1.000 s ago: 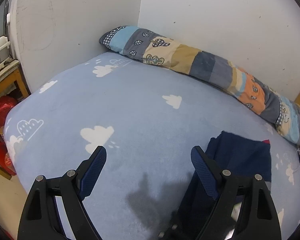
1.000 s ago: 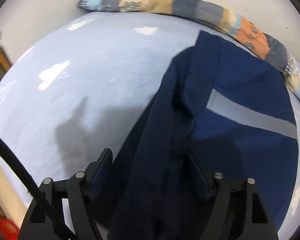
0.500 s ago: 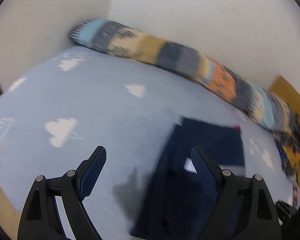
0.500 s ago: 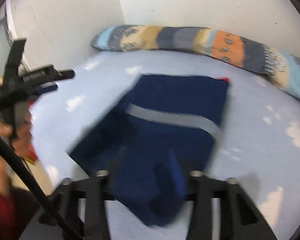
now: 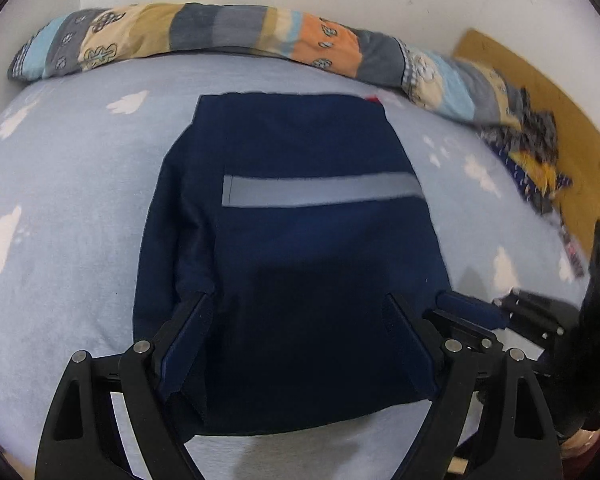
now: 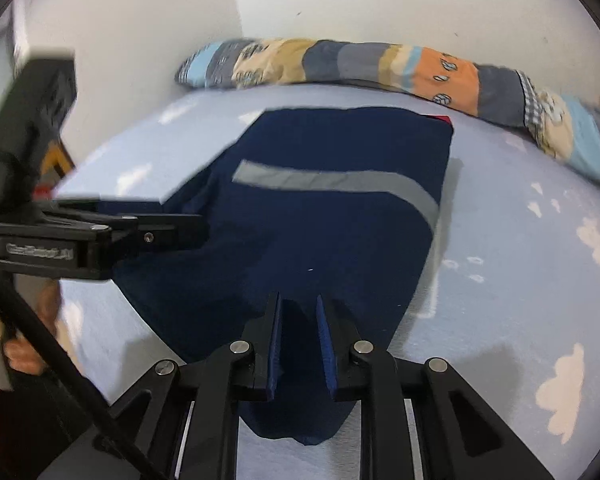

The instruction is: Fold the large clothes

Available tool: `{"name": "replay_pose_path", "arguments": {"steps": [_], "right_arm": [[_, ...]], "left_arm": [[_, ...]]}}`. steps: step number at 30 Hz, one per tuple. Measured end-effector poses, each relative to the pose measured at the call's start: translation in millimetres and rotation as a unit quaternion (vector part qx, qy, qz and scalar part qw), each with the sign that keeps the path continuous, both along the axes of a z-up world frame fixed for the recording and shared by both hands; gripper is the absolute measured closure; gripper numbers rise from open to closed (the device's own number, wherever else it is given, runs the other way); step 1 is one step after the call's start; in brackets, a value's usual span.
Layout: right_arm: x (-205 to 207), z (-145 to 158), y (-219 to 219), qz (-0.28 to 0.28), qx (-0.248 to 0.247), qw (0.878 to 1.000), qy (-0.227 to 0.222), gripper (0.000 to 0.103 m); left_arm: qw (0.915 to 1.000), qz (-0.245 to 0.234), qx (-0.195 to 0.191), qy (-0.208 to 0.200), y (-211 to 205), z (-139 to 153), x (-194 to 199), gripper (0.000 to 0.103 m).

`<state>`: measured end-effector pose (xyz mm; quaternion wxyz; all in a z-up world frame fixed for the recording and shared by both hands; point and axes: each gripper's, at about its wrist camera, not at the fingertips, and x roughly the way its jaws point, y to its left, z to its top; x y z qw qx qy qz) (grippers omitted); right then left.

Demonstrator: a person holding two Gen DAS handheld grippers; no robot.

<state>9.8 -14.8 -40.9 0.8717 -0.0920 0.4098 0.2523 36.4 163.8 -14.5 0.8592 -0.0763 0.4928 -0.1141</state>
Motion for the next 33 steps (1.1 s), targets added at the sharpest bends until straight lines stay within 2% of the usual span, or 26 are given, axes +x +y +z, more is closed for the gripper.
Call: {"name": "replay_pose_path", "arguments": {"steps": [3, 5, 6, 7, 9, 11, 13, 14, 16, 17, 18, 21, 22, 25, 27, 29, 31, 33], "right_arm": [[4, -28, 8, 0.008, -0.039, 0.999, 0.022, 0.082], [10, -41, 7, 0.011, -0.039, 0.998, 0.038, 0.082], [12, -44, 7, 0.014, -0.043, 0.998, 0.042, 0.082], [13, -44, 8, 0.018, -0.048, 0.998, 0.045, 0.082], [17, -40, 5, 0.020, -0.042, 0.997, 0.064, 0.082], [24, -31, -5, 0.013, -0.012, 0.996, 0.086, 0.082], [30, -14, -15, 0.008, 0.045, 0.994, 0.100, 0.082], [35, -2, -20, 0.007, 0.068, 0.993, 0.094, 0.079], [49, 21, -22, -0.005, 0.061, 0.996, 0.059, 0.063], [63, 31, -22, -0.017, 0.046, 0.998, 0.041, 0.051], [74, 36, -21, -0.024, 0.038, 0.998, 0.032, 0.050], [118, 47, -16, -0.044, 0.023, 0.999, 0.014, 0.050], [133, 48, -13, -0.053, 0.019, 0.998, 0.009, 0.050], [179, 42, -8, -0.080, 0.008, 0.997, 0.012, 0.053], [202, 31, -6, -0.089, 0.003, 0.996, 0.026, 0.055], [223, 17, -6, -0.108, 0.002, 0.993, 0.039, 0.056], [240, 0, -5, -0.114, -0.022, 0.992, 0.045, 0.056], [252, -21, -5, -0.114, -0.030, 0.990, 0.083, 0.055]], "left_arm": [[0.9965, 0.037, 0.061, 0.043, 7, -27, 7, 0.017], [0.9897, 0.066, 0.106, 0.069, 17, -43, 10, 0.016], [0.9871, 0.076, 0.116, 0.080, 22, -49, 10, 0.012], [0.9865, 0.086, 0.102, 0.095, 29, -53, 9, 0.008], [0.9863, 0.106, 0.068, 0.107, 41, -53, 6, 0.009], [0.9879, 0.113, 0.063, 0.086, 43, -41, 3, 0.010], [0.9908, 0.119, 0.036, 0.053, 42, -23, 3, 0.010], [0.9917, 0.120, 0.025, 0.040, 40, -16, 5, 0.010], [0.9922, 0.125, 0.004, 0.007, 32, -1, 14, 0.010], [0.9924, 0.123, 0.004, -0.002, 28, 2, 20, 0.010], [0.9930, 0.118, 0.006, -0.011, 22, 5, 27, 0.010], [0.9913, 0.110, 0.057, -0.044, 2, 14, 60, 0.010], [0.9912, 0.108, 0.062, -0.044, -1, 14, 74, 0.010], [0.9905, 0.119, 0.064, -0.027, 2, 6, 123, 0.010], [0.9891, 0.123, 0.078, -0.022, 9, 2, 143, 0.010], [0.9868, 0.135, 0.090, -0.002, 21, -16, 170, 0.010], [0.9871, 0.144, 0.054, 0.044, 41, -47, 191, 0.008], [0.9846, 0.154, 0.010, 0.081, 57, -73, 191, 0.002]]}}
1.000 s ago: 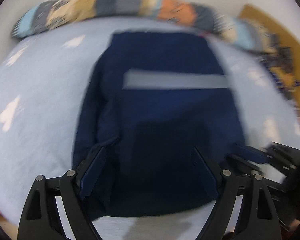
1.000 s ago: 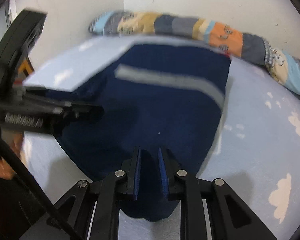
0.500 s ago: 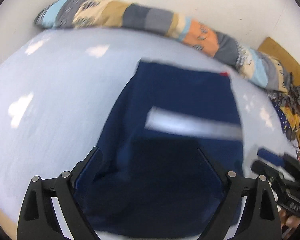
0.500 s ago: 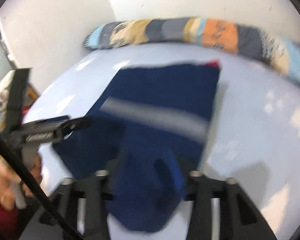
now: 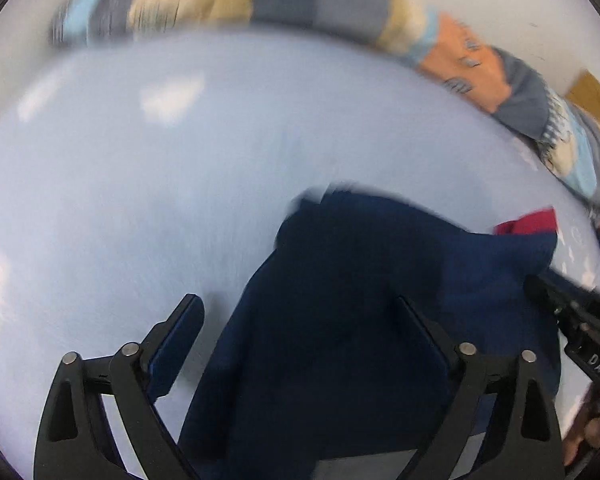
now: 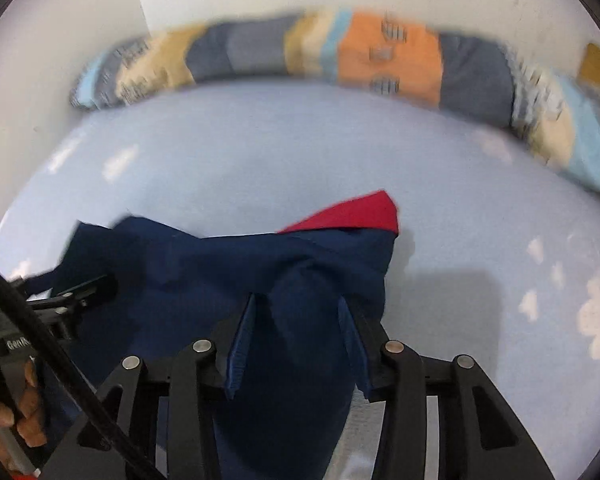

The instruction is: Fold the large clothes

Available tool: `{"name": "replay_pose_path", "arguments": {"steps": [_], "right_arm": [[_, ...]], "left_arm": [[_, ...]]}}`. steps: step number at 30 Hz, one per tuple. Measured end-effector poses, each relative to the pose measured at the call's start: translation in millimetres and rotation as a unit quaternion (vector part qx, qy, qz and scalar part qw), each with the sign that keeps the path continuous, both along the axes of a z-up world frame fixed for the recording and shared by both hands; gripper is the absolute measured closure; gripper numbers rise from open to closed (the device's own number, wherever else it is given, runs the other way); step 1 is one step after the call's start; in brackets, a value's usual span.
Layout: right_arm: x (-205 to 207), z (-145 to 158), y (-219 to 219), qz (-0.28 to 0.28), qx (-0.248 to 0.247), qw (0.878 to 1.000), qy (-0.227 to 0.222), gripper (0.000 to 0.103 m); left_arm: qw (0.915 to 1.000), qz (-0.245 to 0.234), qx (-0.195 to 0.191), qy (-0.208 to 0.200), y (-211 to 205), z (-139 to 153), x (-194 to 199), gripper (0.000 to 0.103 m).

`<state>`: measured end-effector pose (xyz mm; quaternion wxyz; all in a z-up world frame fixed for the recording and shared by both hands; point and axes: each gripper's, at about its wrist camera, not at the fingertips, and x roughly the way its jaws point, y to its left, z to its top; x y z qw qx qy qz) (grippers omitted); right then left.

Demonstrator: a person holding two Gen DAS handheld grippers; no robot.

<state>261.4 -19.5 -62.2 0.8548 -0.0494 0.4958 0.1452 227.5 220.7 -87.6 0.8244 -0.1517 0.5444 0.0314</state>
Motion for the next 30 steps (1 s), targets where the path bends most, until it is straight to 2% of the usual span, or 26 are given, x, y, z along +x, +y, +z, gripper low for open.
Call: {"name": "replay_pose_path", "arguments": {"steps": [1, 2, 5, 6, 8, 12, 14, 16, 17, 22, 24, 27, 28, 29, 30], "right_arm": [[4, -9, -1, 0.001, -0.006, 1.000, 0.008, 0.055], [4, -12, 0, 0.005, -0.012, 1.000, 0.003, 0.054], [2, -3, 2, -0.001, -0.024, 1.000, -0.002, 0.054], [-3, 4, 0, -0.002, -0.014, 1.000, -0.007, 0.054], [-26, 24, -6, 0.006, 0.018, 1.000, -0.023, 0.054], [-87, 38, -3, 0.040, 0.015, 0.999, -0.020, 0.052], [-119, 31, 6, 0.064, 0.000, 0.998, -0.005, 0.051], [-149, 18, 13, 0.079, -0.024, 0.997, -0.003, 0.040], [-164, 13, 14, 0.085, -0.033, 0.996, -0.002, 0.039], [-216, 33, 6, 0.090, -0.007, 0.996, -0.029, 0.040], [-235, 37, 5, 0.098, -0.008, 0.994, -0.047, 0.040], [-242, 15, 6, 0.099, -0.007, 0.995, -0.007, 0.040], [-240, 5, 6, 0.096, -0.008, 0.995, 0.006, 0.037], [-237, -5, 3, 0.092, -0.001, 0.996, 0.018, 0.028], [-232, -10, -1, 0.084, 0.011, 0.996, 0.031, 0.025]], "left_arm": [[0.9996, 0.009, -0.026, 0.003, 8, -10, 0, 0.000], [0.9995, 0.009, -0.031, 0.002, 9, -11, 0, 0.000], [0.9999, -0.002, -0.014, -0.008, 4, 0, -5, 0.000], [0.9999, -0.005, -0.012, -0.010, 4, 3, -11, 0.000], [0.9999, -0.004, -0.002, -0.014, 9, 10, -22, 0.000], [0.9996, -0.007, 0.019, -0.019, 27, 11, -56, 0.000], [0.9990, -0.004, 0.041, -0.018, 30, 7, -65, 0.000], [0.9978, -0.005, 0.059, -0.029, 28, 8, -78, 0.000], [0.9969, -0.008, 0.071, -0.033, 26, 10, -83, 0.000], [0.9890, -0.026, 0.129, -0.068, 27, 47, -130, 0.000], [0.9883, -0.029, 0.132, -0.070, 30, 53, -145, 0.000], [0.9890, -0.032, 0.135, -0.049, 30, 50, -169, 0.000], [0.9902, -0.032, 0.130, -0.042, 30, 46, -176, 0.000], [0.9913, -0.028, 0.125, -0.030, 29, 41, -183, 0.000], [0.9918, -0.022, 0.125, -0.019, 28, 36, -189, 0.000]]}}
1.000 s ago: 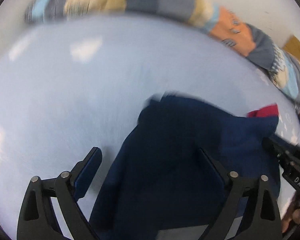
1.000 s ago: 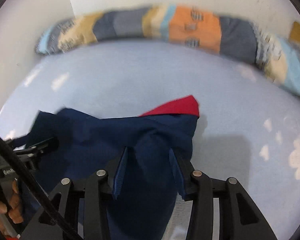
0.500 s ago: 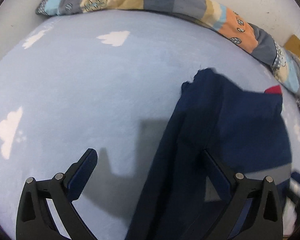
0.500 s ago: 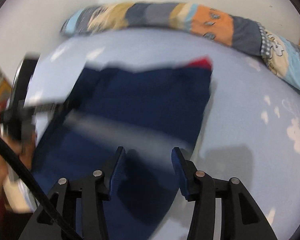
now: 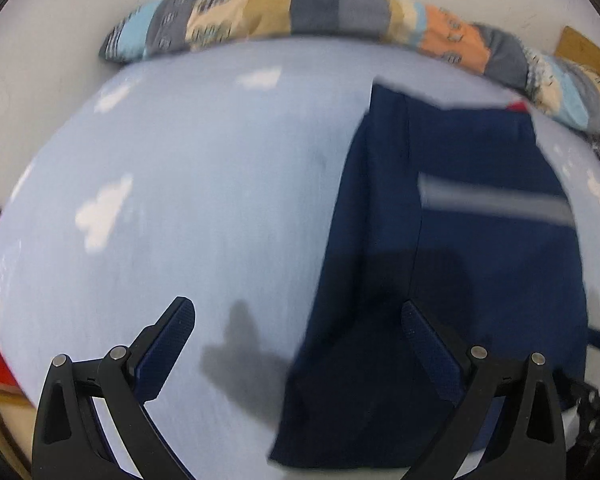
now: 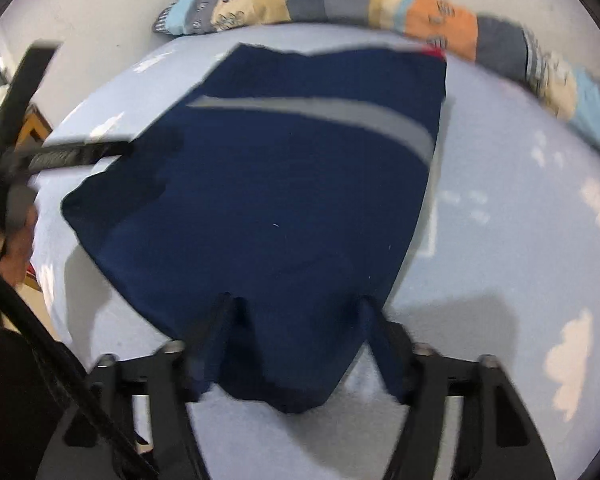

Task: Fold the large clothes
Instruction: 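Press both open tools along the jacket hem to smooth it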

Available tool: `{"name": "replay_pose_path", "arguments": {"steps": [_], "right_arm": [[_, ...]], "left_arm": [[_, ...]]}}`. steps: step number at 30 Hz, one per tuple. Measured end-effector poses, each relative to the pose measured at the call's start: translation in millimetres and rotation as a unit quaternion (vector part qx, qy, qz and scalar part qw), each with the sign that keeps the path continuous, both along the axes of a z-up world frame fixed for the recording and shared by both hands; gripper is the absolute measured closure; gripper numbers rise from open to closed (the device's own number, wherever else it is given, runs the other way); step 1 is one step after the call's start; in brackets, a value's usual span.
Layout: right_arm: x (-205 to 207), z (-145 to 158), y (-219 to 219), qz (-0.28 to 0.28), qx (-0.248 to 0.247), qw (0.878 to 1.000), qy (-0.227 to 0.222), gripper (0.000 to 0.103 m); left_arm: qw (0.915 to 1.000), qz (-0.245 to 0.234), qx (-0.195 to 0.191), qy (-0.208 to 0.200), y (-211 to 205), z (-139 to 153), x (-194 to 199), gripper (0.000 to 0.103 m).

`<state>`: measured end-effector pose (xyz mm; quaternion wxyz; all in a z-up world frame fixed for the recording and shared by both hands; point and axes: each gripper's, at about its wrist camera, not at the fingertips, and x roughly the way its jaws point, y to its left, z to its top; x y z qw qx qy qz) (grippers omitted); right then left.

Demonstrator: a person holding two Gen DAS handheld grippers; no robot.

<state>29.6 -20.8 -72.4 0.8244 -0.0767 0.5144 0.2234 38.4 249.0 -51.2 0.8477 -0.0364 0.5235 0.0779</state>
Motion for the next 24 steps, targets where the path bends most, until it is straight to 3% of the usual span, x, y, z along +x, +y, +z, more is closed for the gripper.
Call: {"name": "replay_pose_path", "arguments": {"steps": [2, 3, 6, 8, 10, 11, 12, 18, 24], "right_arm": [[6, 2, -10, -0.018, 0.030, 0.999, 0.026, 0.029], [4, 8, -11, -0.019, 0.034, 0.999, 0.021, 0.040], [-20, 40, -3, 0.008, 0.006, 0.998, -0.057, 0.043], [-33, 53, 1, 0.028, 0.020, 0.996, -0.088, 0.045], [-38, 54, 3, 0.032, 0.026, 0.996, -0.085, 0.057], [-36, 51, 4, 0.040, 0.027, 0.996, -0.079, 0.069], [-35, 46, 5, 0.044, 0.021, 0.996, -0.073, 0.073], [-23, 15, 12, 0.046, 0.003, 0.998, -0.034, 0.075], [-24, 28, 9, 0.040, 0.021, 0.998, -0.040, 0.075]], "left_arm": [[0.9997, 0.023, -0.001, -0.004, -4, -2, -18, 0.001], [0.9994, 0.032, -0.006, -0.013, -7, 0, -27, 0.001], [0.9960, 0.064, -0.021, -0.059, -23, 11, -57, 0.003], [0.9931, 0.075, -0.030, -0.085, -36, 14, -73, 0.004], [0.9925, 0.071, -0.034, -0.093, -47, 10, -81, 0.012], [0.9931, 0.070, -0.023, -0.091, -50, 8, -80, 0.012], [0.9940, 0.067, -0.010, -0.086, -53, 4, -78, 0.012], [0.9956, 0.074, -0.035, -0.045, -42, -17, -64, 0.013], [0.9928, 0.080, -0.030, -0.084, -48, 8, -78, 0.016]]}}
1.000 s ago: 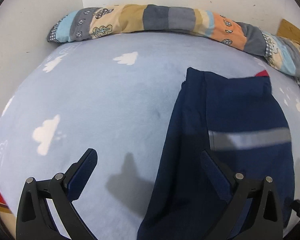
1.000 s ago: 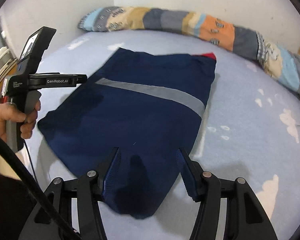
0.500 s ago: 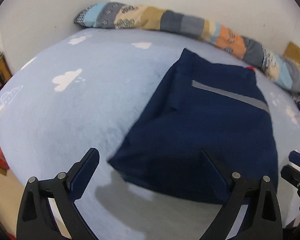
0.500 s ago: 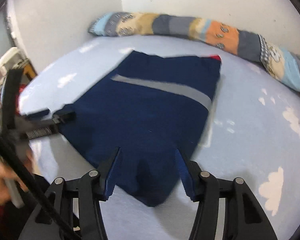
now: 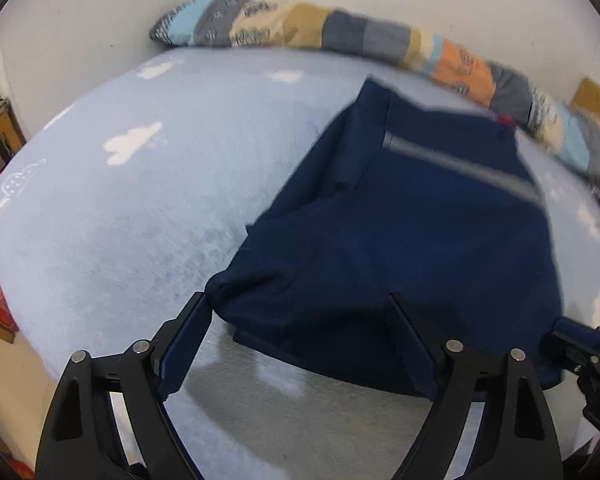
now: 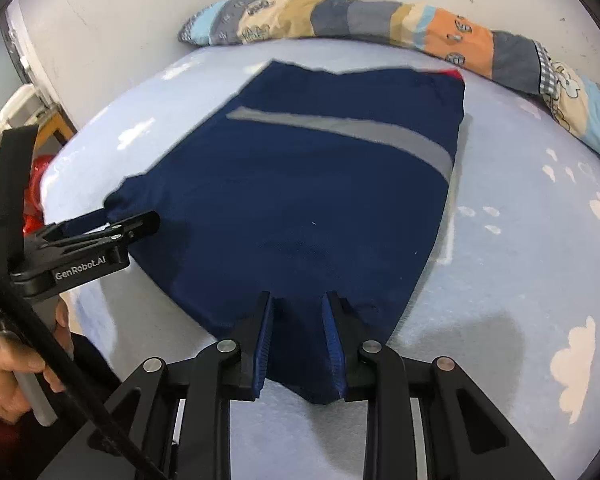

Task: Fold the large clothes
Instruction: 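Press both open tools along the jacket hem to smooth it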

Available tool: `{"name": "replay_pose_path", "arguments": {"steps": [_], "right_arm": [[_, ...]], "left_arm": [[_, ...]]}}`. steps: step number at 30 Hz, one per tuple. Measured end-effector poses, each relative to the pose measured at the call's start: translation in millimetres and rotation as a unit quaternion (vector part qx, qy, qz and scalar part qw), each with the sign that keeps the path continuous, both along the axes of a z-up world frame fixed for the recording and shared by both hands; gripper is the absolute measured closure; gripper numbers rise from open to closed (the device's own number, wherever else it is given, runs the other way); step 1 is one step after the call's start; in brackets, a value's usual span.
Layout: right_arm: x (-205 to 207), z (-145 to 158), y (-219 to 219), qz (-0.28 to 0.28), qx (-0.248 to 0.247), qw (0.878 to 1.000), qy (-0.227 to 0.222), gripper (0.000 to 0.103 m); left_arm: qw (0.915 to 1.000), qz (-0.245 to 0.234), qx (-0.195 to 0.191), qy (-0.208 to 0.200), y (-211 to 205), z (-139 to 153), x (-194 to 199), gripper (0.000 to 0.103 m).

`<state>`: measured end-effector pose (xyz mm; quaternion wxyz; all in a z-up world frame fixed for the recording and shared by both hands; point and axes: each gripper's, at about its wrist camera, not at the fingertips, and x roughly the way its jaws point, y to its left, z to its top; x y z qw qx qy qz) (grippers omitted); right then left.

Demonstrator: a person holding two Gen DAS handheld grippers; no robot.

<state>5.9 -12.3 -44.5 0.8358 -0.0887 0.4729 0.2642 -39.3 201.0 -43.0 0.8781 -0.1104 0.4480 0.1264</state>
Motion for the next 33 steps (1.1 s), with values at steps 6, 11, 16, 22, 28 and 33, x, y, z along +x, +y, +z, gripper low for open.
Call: {"name": "replay_pose_path", "arguments": {"steps": [6, 11, 16, 22, 28, 33], "right_arm": [[-10, 18, -5, -0.002, 0.018, 1.000, -0.021, 0.075], [-7, -2, 0, 0.002, 0.008, 1.000, 0.006, 0.075], [-4, -11, 6, 0.004, -0.005, 1.000, 0.012, 0.074], [-5, -4, -1, -0.001, 0.018, 1.000, 0.013, 0.074], [-6, 15, -11, -0.017, 0.031, 0.999, -0.012, 0.074], [-3, 11, -13, -0.021, 0.032, 0.999, -0.002, 0.073]], "left_arm": [[0.9976, -0.035, 0.038, -0.045, -24, 24, 2, 0.016], [0.9958, -0.068, 0.055, -0.027, -46, 13, 14, 0.017], [0.9959, -0.066, 0.060, 0.013, -49, -10, 23, 0.016], [0.9959, -0.068, 0.060, -0.005, -53, -2, 18, 0.017], [0.9942, -0.071, 0.076, -0.027, -59, 8, 16, 0.017], [0.9930, -0.078, 0.084, -0.031, -63, 10, 17, 0.017]]}}
